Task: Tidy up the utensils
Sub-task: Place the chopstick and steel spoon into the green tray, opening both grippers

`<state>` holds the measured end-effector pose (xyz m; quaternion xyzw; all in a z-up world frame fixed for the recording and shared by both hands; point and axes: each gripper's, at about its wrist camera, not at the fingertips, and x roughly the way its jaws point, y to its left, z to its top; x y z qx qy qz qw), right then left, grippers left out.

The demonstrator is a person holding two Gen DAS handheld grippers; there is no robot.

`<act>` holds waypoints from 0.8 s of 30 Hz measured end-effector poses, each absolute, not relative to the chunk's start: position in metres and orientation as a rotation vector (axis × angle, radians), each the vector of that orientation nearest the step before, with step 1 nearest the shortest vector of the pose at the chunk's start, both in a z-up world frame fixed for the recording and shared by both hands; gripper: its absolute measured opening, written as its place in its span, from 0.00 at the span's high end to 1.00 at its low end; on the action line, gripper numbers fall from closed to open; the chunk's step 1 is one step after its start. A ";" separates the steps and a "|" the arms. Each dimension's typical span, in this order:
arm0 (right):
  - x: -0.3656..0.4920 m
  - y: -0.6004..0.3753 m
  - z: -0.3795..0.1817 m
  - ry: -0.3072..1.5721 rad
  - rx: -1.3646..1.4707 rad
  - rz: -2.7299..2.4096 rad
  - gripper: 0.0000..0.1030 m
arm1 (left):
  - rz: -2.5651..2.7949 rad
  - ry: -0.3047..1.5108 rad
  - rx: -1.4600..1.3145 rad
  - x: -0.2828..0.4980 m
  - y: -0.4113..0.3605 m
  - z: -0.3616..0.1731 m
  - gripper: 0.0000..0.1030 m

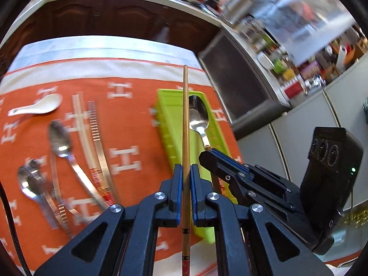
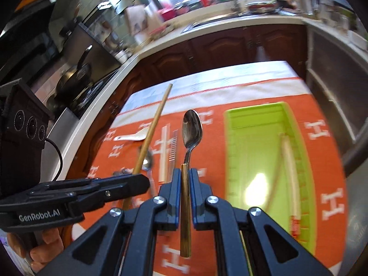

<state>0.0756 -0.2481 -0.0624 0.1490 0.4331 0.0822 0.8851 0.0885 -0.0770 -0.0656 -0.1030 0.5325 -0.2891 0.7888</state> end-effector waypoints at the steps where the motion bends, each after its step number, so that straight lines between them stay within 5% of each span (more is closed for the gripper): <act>1: 0.074 -0.255 -0.063 0.897 0.308 0.153 0.93 | -0.628 1.155 -0.214 0.090 -0.088 -0.067 0.96; 12: 0.059 -0.317 -0.101 0.978 0.301 0.019 0.93 | -0.572 1.291 -0.189 0.115 -0.162 -0.118 0.96; 17: 0.064 -0.323 -0.115 1.032 0.317 0.009 0.92 | -0.527 1.330 -0.178 0.116 -0.164 -0.132 0.74; 24: 0.061 -0.322 -0.110 1.008 0.345 0.050 0.91 | -0.498 1.277 -0.114 0.101 -0.152 -0.119 0.71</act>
